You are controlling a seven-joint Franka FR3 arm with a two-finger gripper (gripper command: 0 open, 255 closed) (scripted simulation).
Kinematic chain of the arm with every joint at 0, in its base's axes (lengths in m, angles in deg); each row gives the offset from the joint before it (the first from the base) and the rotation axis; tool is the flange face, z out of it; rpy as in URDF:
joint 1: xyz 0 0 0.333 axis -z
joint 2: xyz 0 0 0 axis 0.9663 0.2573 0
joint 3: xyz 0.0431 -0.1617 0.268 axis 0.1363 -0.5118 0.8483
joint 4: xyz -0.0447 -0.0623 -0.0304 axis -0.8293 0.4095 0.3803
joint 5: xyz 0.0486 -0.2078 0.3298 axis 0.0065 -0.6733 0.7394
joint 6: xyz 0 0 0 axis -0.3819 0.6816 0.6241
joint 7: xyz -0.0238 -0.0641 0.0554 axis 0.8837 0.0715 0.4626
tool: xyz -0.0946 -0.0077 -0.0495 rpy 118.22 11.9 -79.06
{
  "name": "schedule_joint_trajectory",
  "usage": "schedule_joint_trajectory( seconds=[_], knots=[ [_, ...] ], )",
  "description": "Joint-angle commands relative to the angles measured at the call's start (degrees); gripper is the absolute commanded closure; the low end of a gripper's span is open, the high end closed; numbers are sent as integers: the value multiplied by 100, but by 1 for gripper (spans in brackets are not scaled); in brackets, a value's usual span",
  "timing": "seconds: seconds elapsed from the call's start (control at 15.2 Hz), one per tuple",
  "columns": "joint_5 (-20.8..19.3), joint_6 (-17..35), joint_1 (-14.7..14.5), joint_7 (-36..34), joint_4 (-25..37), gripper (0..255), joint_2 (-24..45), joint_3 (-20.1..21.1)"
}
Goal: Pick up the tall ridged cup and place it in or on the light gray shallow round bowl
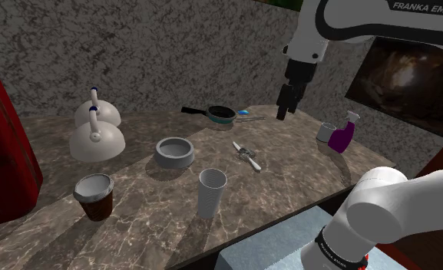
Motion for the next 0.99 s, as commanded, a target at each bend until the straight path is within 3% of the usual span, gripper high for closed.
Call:
schedule_joint_trajectory(
  seconds=[0.0,0.46,0.92],
  knots=[
    [0,0,0,0,0,0,0,0],
    [576,1090,-278,-611,-742,0,245,569],
    [1106,2304,-575,-1174,-1132,0,908,1192]
  ],
)
